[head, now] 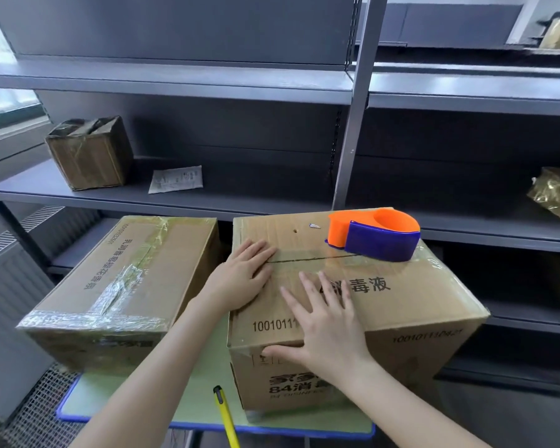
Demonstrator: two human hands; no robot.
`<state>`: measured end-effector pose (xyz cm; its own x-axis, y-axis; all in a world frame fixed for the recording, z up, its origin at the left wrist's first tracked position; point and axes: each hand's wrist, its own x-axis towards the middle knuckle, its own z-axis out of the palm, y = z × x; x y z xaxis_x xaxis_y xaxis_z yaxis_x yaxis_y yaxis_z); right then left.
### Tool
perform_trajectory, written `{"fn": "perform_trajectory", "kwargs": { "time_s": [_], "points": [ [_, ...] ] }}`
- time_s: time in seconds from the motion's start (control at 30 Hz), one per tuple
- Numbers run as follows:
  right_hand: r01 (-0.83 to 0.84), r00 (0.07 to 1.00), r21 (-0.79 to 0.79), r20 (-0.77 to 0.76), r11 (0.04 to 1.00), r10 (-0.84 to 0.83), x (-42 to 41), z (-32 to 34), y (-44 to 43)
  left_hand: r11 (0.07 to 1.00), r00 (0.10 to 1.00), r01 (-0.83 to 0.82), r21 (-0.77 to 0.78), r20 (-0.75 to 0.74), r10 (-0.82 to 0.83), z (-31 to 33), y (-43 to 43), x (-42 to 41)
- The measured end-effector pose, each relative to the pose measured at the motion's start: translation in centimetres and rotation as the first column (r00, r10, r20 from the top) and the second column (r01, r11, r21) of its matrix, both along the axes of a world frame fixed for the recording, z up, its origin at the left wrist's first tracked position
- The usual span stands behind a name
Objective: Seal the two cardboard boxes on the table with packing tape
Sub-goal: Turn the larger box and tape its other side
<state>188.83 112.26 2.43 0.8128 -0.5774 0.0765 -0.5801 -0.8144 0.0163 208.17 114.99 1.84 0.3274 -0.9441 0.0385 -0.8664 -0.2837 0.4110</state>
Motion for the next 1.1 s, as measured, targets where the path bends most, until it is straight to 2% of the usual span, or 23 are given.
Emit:
{"fn": "perform_trajectory", "kwargs": {
  "time_s": [0.1, 0.23, 0.33, 0.43, 0.57, 0.7, 0.83, 0.97, 1.1],
  "points": [
    [-0.126, 0.991, -0.022, 0.035, 0.992, 0.127, -1.8, -0.2, -0.6, 0.995, 0.99, -0.096, -0.024, 0.103, 0.098, -0.2, 1.9, -1.5],
    [-0.284, 0.952, -0.168, 0.065, 0.944, 0.298, -5.0, -0.1, -2.9, 0.98, 0.955, -0.192, -0.049, 0.219, 0.198, -0.5, 3.3, -4.3],
    [-0.21, 0.975, -0.089, 0.058, 0.974, 0.216, -5.5, 0.7, -1.7, 0.977, 0.933, -0.188, -0.102, 0.291, 0.21, 0.0, 3.0, -4.2],
    [-0.099, 0.994, 0.015, 0.054, 0.995, 0.099, -3.1, 0.8, 2.2, 0.986, 0.961, -0.105, -0.128, 0.244, 0.134, 1.2, 1.6, -2.0],
    [-0.081, 0.993, 0.052, -0.08, 0.995, 0.085, 0.4, 0.1, 5.5, 1.0, 0.979, 0.011, -0.011, 0.204, -0.009, 1.0, 0.5, -0.5],
    [-0.072, 0.991, 0.019, -0.115, 0.997, 0.074, 0.5, 0.0, 5.5, 0.999, 0.979, 0.01, 0.034, 0.201, -0.016, 0.2, 0.7, -0.3],
    [-0.173, 0.977, -0.011, -0.128, 0.985, 0.17, -1.1, 0.4, 4.8, 0.998, 0.976, -0.062, -0.008, 0.207, 0.062, -0.2, 1.6, -1.2],
    [-0.347, 0.933, -0.016, -0.106, 0.938, 0.343, -4.3, 0.7, 1.4, 0.986, 0.942, -0.166, -0.033, 0.291, 0.168, -0.3, 3.1, -2.3],
    [-0.311, 0.946, 0.178, -0.041, 0.934, 0.323, -8.0, 1.6, -3.7, 0.984, 0.893, -0.161, -0.075, 0.413, 0.177, 0.0, 4.7, -3.9]
  ]
}}
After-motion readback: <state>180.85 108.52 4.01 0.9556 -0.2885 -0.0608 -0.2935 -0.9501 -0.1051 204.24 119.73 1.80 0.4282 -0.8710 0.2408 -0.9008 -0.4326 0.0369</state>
